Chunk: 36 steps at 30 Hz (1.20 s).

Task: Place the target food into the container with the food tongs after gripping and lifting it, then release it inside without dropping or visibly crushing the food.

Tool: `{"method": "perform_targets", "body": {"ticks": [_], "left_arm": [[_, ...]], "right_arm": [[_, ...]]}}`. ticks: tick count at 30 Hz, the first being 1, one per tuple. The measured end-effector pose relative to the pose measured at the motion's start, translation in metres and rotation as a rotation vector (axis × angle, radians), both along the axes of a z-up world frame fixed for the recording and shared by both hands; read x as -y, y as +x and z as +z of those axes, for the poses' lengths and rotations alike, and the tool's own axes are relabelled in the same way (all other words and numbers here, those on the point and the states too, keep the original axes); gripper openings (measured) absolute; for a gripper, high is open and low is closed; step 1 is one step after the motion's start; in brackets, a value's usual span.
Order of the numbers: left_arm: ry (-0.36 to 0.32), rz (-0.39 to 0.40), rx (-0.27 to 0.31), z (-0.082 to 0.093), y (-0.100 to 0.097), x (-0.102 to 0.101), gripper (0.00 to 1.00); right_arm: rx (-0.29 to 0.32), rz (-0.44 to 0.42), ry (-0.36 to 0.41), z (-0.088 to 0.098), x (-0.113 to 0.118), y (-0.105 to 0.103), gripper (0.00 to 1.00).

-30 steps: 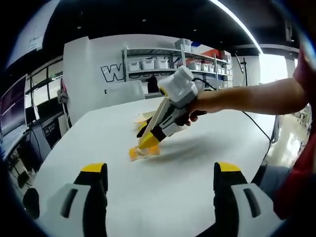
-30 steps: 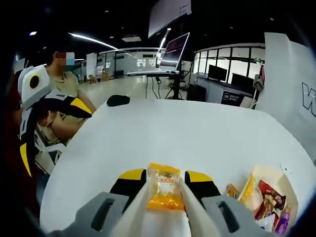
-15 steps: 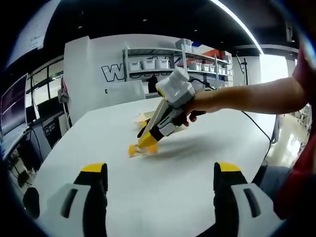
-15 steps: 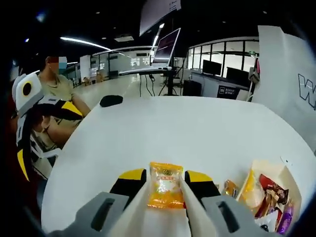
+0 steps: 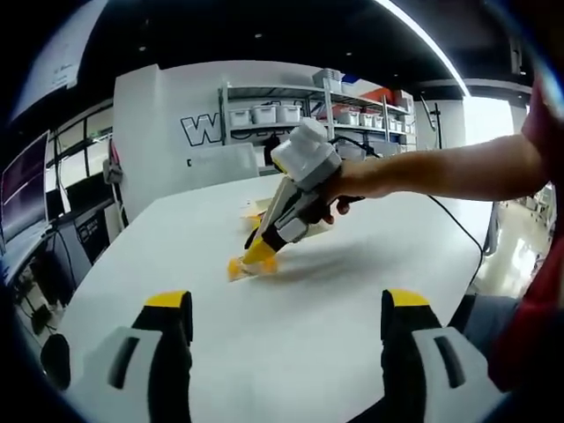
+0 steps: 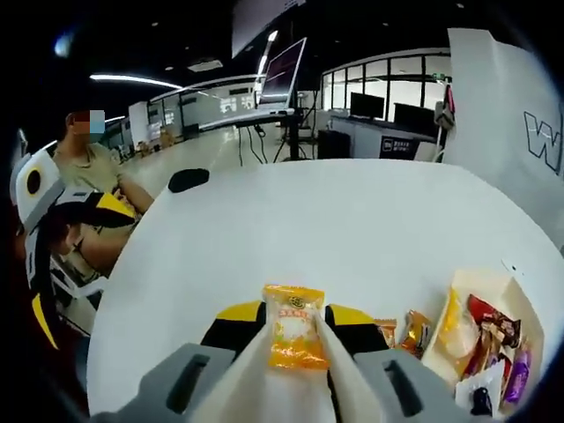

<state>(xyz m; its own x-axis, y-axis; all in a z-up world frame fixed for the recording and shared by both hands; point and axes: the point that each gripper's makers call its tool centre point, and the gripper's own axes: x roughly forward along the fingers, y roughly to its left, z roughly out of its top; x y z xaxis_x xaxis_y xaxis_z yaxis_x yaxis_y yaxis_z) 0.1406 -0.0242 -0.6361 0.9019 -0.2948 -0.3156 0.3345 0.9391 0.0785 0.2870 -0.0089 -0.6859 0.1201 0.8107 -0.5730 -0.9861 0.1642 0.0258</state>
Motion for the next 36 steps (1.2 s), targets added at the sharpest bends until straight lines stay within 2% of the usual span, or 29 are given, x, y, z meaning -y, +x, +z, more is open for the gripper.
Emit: {"method": "perform_targets", "body": {"ticks": [4, 7, 11, 13, 18, 20, 22, 27, 32, 35, 36], "left_arm": [[0.006, -0.002, 0.007, 0.003, -0.001, 0.0, 0.86], [0.001, 0.005, 0.012, 0.006, -0.002, -0.002, 0.86], [0.004, 0.004, 0.011, 0.005, -0.004, -0.001, 0.85], [0.003, 0.002, 0.012, 0.005, -0.004, 0.0, 0.85], [0.003, -0.009, 0.012, 0.005, -0.004, 0.006, 0.86], [0.003, -0.011, 0.013, 0.006, -0.004, 0.007, 0.86], [0.003, -0.02, 0.015, 0.007, -0.003, 0.011, 0.86], [0.004, -0.035, 0.021, 0.009, 0.0, 0.018, 0.86], [0.009, -0.048, 0.023, 0.01, 0.001, 0.023, 0.86], [0.01, -0.05, 0.023, 0.01, 0.002, 0.024, 0.86], [0.009, -0.051, 0.023, 0.01, 0.002, 0.024, 0.86]], "right_arm": [[-0.04, -0.038, 0.014, 0.003, 0.003, 0.002, 0.2], [-0.114, -0.047, 0.054, 0.011, 0.005, -0.006, 0.2], [-0.126, -0.049, 0.09, 0.022, 0.006, -0.008, 0.2], [-0.14, -0.043, 0.127, 0.035, 0.007, -0.011, 0.2], [-0.134, -0.046, 0.194, 0.063, 0.011, -0.01, 0.2], [-0.136, -0.048, 0.2, 0.065, 0.012, -0.01, 0.21], [-0.154, -0.064, 0.258, 0.084, 0.018, -0.007, 0.21], [-0.152, -0.077, 0.323, 0.108, 0.029, -0.004, 0.21], [-0.148, -0.06, 0.392, 0.133, 0.038, -0.004, 0.21], [-0.137, -0.044, 0.415, 0.143, 0.041, -0.007, 0.21], [-0.15, -0.029, 0.451, 0.151, 0.041, -0.011, 0.21]]}}
